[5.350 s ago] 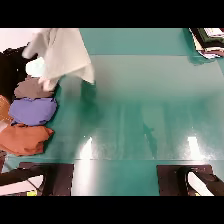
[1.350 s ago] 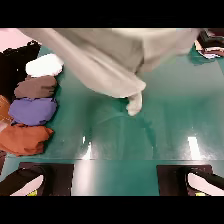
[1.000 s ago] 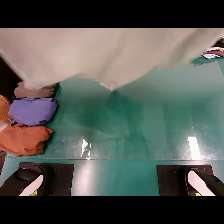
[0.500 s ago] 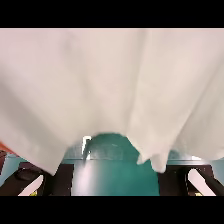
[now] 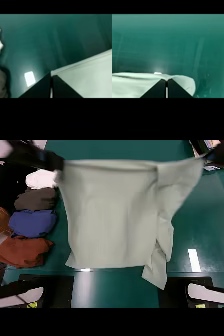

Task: Fold the shirts.

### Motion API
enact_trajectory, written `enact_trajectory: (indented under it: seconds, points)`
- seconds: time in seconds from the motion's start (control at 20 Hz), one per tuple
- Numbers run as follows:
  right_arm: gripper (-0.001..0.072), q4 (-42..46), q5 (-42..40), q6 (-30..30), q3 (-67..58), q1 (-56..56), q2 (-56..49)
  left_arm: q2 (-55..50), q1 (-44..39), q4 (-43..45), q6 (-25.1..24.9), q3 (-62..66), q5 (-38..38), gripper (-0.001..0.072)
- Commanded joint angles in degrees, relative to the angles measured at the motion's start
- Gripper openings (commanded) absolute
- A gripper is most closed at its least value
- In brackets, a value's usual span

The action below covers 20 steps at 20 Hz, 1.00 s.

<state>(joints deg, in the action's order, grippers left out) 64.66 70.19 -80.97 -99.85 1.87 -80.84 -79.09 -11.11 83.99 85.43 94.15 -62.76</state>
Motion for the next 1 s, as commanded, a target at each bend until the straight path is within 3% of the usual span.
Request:
enact_trajectory:
  seconds: [0.0,0.15,0.2,0.25,0.3,0.35,0.5,0.6,0.95]
  points:
    - [0.0014,2.4,-9.0,-2.3,2.3,-4.2,-9.4,-11.4,0.0,-0.3,0.0,-2.0,7.0,0.0022]
    - [0.0015,2.4,-9.9,-3.1,-0.8,-4.2,-13.9,-14.4,1.7,-0.4,0.3,-2.0,9.8,0.0026]
    - [0.0016,2.4,-9.2,-3.1,-2.5,-4.2,-15.0,-14.4,2.7,-0.4,0.7,-2.0,9.8,0.0160]
    - [0.0071,2.4,-8.5,-3.1,-4.3,-4.1,-15.8,-14.3,3.9,-0.4,1.9,-1.5,9.4,0.0393]
    - [0.0320,2.4,-7.7,-3.1,-6.4,-4.1,-16.5,-14.3,5.2,-0.4,3.2,-0.7,7.8,0.0448]
    - [0.0442,2.4,-6.1,-3.1,-8.3,-4.1,-17.0,-14.3,6.6,-0.5,3.1,0.7,4.6,0.0447]
    - [0.0442,2.5,3.8,-1.9,-12.8,-4.1,-16.8,-13.1,11.1,-0.4,2.6,3.5,-10.8,0.0448]
    - [0.0442,2.4,8.4,-0.1,-9.9,-4.1,-14.3,-10.3,14.1,-0.4,2.1,0.3,-16.5,0.0447]
    - [0.0441,2.3,10.7,0.4,16.4,-4.1,3.9,7.6,17.3,-4.7,-1.9,-31.4,-14.5,0.0448]
